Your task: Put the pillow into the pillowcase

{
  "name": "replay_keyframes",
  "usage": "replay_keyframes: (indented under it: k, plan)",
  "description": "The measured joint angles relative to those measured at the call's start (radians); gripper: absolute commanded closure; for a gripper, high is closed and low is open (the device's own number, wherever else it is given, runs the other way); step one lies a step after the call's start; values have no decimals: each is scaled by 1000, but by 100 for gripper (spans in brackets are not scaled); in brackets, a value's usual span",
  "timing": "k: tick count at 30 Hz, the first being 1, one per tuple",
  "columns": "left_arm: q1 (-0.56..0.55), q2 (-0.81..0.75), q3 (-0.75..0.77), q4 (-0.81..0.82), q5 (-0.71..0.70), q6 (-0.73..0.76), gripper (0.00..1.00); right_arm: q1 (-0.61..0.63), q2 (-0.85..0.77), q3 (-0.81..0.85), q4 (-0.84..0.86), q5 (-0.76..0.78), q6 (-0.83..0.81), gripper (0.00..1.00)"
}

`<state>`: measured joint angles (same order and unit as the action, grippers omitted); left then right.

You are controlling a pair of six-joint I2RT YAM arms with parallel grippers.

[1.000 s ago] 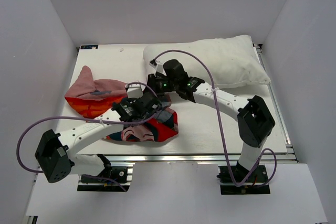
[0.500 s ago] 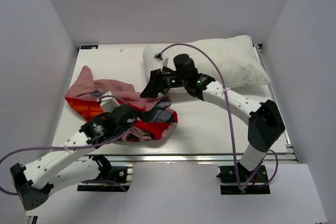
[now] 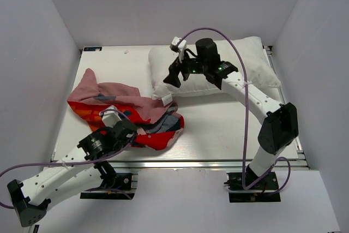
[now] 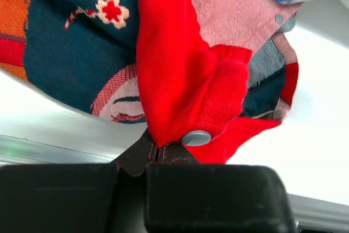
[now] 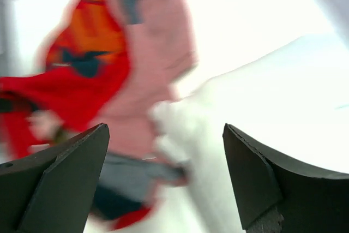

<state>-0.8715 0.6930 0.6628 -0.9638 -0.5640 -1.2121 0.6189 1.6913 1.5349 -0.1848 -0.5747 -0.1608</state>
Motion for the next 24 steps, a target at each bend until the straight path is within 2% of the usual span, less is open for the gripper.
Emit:
replay_keyframes:
  k: [3, 7, 12, 15, 16, 19, 20, 24]
  plan:
    - [0, -31, -19, -2, 26, 2, 100, -1, 62, 86, -1, 85, -161, 11]
    - [0, -69, -20, 5, 29, 9, 100, -23, 230, 257, -21, 167, -275, 11]
    - [0, -58, -20, 17, 33, 20, 100, -64, 515, 545, -58, 239, -290, 11]
    - [0, -51, -20, 31, 36, 24, 100, -80, 610, 572, -58, 259, -268, 16]
    - [0, -51, -20, 34, 36, 26, 100, -82, 630, 571, -58, 258, -260, 20]
    - [0, -51, -20, 42, 36, 27, 100, -83, 642, 543, -42, 248, -233, 61]
    - [0, -51, -20, 46, 36, 27, 100, -82, 636, 531, -32, 240, -220, 100]
    - [0, -48, -16, 56, 32, 39, 100, -97, 610, 512, -22, 216, -163, 100]
